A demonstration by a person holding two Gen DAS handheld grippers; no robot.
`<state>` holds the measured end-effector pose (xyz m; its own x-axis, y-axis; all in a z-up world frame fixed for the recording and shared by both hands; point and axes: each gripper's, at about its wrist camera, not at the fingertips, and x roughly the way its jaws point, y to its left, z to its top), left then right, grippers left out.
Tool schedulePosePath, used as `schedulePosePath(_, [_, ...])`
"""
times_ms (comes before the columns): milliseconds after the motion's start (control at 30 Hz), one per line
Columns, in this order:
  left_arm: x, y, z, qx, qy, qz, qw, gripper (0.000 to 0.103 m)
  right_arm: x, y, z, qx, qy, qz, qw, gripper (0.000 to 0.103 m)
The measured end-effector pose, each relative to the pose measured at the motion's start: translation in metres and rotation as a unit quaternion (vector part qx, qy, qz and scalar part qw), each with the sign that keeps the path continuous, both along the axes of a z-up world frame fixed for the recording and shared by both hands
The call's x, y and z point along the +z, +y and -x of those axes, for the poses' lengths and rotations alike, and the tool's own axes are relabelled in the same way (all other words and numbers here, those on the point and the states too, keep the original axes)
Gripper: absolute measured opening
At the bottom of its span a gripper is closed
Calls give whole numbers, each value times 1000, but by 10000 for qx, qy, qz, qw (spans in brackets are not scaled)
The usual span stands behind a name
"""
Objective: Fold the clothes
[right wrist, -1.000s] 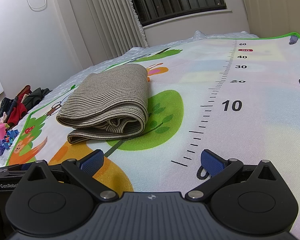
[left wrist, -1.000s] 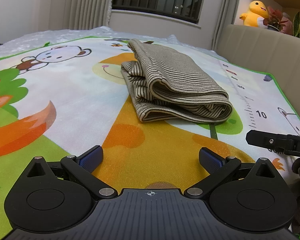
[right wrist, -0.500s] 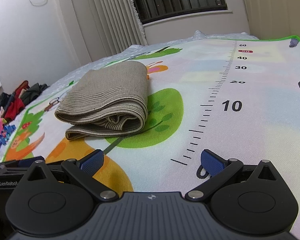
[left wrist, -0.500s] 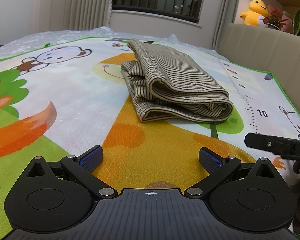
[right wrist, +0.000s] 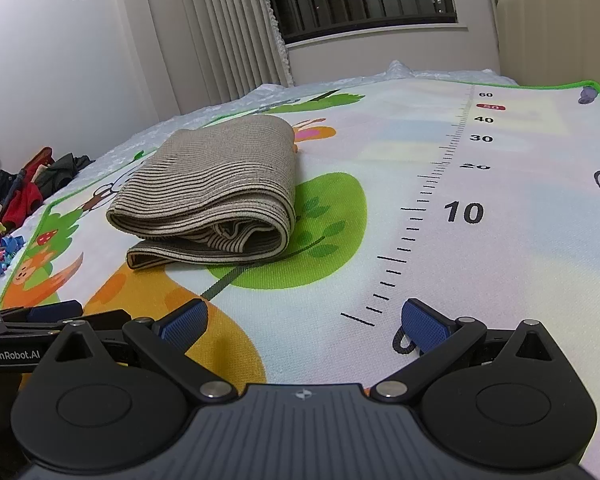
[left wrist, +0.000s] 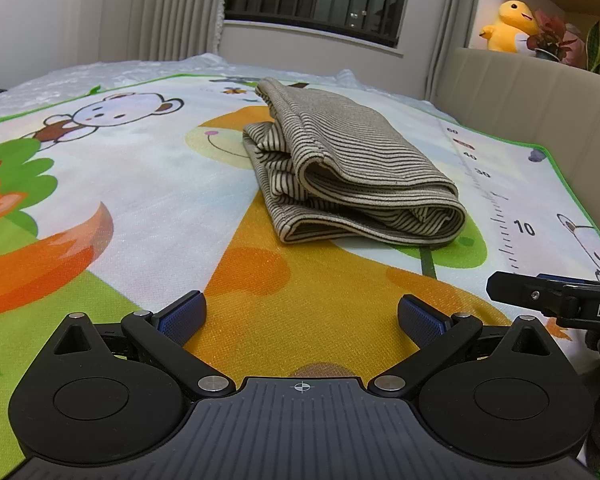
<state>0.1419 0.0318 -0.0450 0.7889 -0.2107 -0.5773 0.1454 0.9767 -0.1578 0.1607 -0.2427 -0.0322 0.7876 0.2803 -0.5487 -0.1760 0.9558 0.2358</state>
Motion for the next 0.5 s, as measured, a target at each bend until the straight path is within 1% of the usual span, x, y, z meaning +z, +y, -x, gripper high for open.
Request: schedulePosePath(500, [0,0,0,0,-3,13,10000,103,0,-2,1,-10,-16,-82,10000,103])
